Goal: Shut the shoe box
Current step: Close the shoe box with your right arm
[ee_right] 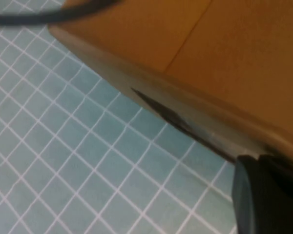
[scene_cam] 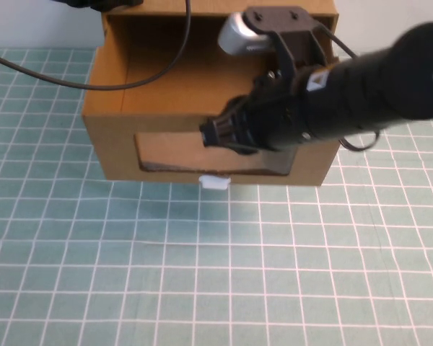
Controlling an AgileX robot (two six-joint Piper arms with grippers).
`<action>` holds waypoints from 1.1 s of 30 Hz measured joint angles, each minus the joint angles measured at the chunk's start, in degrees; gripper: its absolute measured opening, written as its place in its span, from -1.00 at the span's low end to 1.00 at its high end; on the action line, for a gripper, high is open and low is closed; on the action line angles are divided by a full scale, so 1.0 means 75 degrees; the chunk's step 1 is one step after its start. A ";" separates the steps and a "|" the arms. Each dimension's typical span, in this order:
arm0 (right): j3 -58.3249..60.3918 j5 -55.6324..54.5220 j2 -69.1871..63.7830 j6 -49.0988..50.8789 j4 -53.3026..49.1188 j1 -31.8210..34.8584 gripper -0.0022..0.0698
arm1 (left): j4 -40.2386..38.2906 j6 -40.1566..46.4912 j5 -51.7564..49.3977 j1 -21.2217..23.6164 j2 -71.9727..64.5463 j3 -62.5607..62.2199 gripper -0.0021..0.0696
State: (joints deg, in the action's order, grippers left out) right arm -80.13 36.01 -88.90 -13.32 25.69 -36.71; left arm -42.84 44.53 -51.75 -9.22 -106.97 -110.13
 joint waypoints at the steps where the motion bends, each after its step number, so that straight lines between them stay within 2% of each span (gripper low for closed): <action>1: -0.0106 0.0000 -0.0091 0.0000 0.0000 0.0000 -0.97 | 0.0000 0.0000 0.0000 0.0000 0.0000 0.0000 -0.96; 12: -0.1522 0.0159 -0.0944 0.0000 0.0111 0.0820 -0.97 | 0.0000 -0.0010 -0.0033 0.0000 0.0000 -0.0012 -0.96; 24: -0.3274 0.0113 -0.2412 -0.0131 0.0446 0.1323 -0.97 | 0.0000 -0.0010 -0.0033 -0.0012 0.0000 -0.0012 -0.96; 33: -0.3878 -0.0201 -0.3073 -0.0166 0.0782 0.1537 -0.97 | 0.0000 -0.0010 -0.0033 -0.0012 0.0000 -0.0012 -0.96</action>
State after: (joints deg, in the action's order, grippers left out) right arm -109.22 34.50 -111.95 -14.57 31.55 -25.18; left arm -42.84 44.46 -52.00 -9.31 -106.97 -110.22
